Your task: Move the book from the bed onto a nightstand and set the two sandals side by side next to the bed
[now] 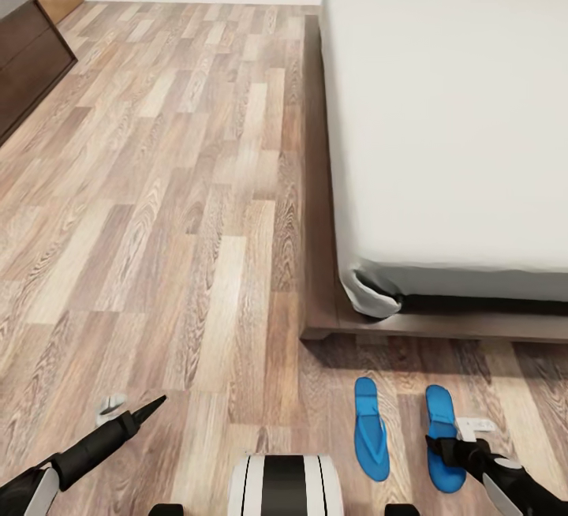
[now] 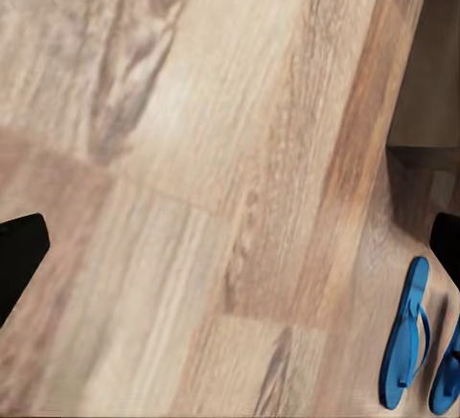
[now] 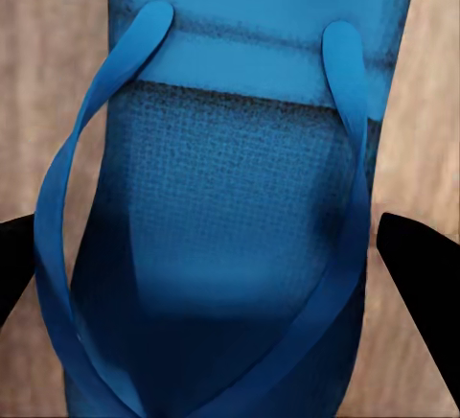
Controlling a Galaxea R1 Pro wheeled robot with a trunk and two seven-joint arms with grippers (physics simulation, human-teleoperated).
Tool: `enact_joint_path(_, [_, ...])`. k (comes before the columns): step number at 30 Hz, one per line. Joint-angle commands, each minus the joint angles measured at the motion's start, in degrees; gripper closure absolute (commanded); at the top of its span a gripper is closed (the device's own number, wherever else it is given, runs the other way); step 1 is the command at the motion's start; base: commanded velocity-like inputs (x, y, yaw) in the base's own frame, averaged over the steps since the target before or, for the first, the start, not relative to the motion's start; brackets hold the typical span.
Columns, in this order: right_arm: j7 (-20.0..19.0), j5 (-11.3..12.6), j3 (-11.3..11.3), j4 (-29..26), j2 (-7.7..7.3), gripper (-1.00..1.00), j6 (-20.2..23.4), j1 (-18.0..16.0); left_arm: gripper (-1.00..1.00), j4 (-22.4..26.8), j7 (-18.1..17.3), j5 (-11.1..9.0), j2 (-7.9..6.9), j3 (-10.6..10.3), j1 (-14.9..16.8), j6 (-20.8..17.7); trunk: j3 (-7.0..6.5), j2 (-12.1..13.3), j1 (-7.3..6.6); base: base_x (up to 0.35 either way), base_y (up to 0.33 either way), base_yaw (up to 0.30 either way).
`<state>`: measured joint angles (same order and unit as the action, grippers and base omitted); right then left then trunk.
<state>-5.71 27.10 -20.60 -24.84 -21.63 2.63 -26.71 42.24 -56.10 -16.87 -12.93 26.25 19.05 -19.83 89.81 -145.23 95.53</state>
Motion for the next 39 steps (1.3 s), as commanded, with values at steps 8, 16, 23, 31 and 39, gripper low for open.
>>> enact_joint_path(8, [-0.09,0.56,-0.22,-0.73,-0.15,1.00,0.16,-0.01,-1.00,-0.05,-0.08,-0.43,-0.05,0.10,0.03,-0.56,0.03,-0.01,0.01,0.100,0.141,0.000])
enact_joint_path(16, [-0.09,0.58,-0.22,-1.39,-0.16,1.00,0.10,-0.01,-1.00,-0.13,-0.06,-0.53,-0.06,0.12,0.03,0.51,0.03,-0.01,0.01,0.004,0.005,0.000])
enact_joint_path(23, [-0.09,0.58,-0.22,-1.43,-0.16,1.00,0.10,-0.01,-1.00,-0.14,-0.06,-0.50,-0.06,0.19,0.03,0.58,0.25,-0.02,0.03,0.000,0.000,0.000])
enact_joint_path(31, [-0.09,0.58,-0.22,-1.43,-0.16,1.00,0.10,-0.01,-1.00,-0.14,-0.06,-0.48,-0.08,0.15,0.03,0.59,2.02,-0.13,0.24,0.000,0.000,0.000])
enact_joint_path(39, [-0.09,0.50,-0.22,-1.38,-0.16,1.00,0.13,-0.01,-1.00,-0.13,-0.06,-0.46,-0.08,0.14,0.03,0.59,3.80,-0.24,0.45,0.000,0.000,0.000])
